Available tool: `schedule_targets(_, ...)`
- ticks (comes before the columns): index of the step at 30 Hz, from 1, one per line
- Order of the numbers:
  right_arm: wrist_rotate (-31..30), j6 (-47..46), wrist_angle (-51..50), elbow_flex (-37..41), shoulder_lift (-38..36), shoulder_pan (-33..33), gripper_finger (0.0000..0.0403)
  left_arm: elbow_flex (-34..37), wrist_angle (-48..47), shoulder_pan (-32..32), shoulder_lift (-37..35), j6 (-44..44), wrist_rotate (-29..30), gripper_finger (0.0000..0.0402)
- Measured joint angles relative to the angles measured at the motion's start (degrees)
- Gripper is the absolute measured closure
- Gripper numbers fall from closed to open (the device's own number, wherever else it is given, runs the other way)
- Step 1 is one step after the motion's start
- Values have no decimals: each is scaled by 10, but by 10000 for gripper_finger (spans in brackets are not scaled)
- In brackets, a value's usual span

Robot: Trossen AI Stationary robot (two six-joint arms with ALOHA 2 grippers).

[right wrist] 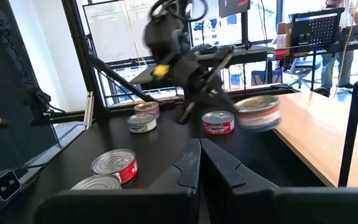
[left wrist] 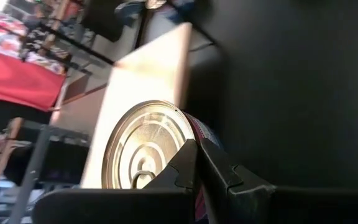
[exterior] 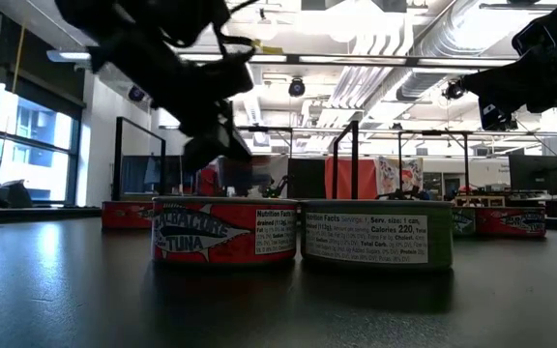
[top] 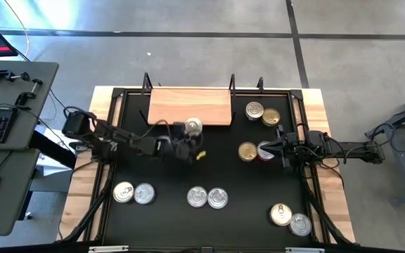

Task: Stack canned seafood by type on shelf
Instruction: Put the blue and pink tuna can on the shelf

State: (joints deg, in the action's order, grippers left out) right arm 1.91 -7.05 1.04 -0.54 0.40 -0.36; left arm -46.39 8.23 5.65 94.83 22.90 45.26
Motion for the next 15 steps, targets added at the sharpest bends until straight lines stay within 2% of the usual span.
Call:
schedule_targets(4,0,0,0,0,0,0,402,-1,27,-75,-1,18,-71,401)
schedule_targets(8,0,0,0,0,0,0,402,-23,-5,-160,-1,-8,-156,401)
schedule_targets(15,0,0,0,0,0,0,402,-65,-38,-258,-1,1,-225,401)
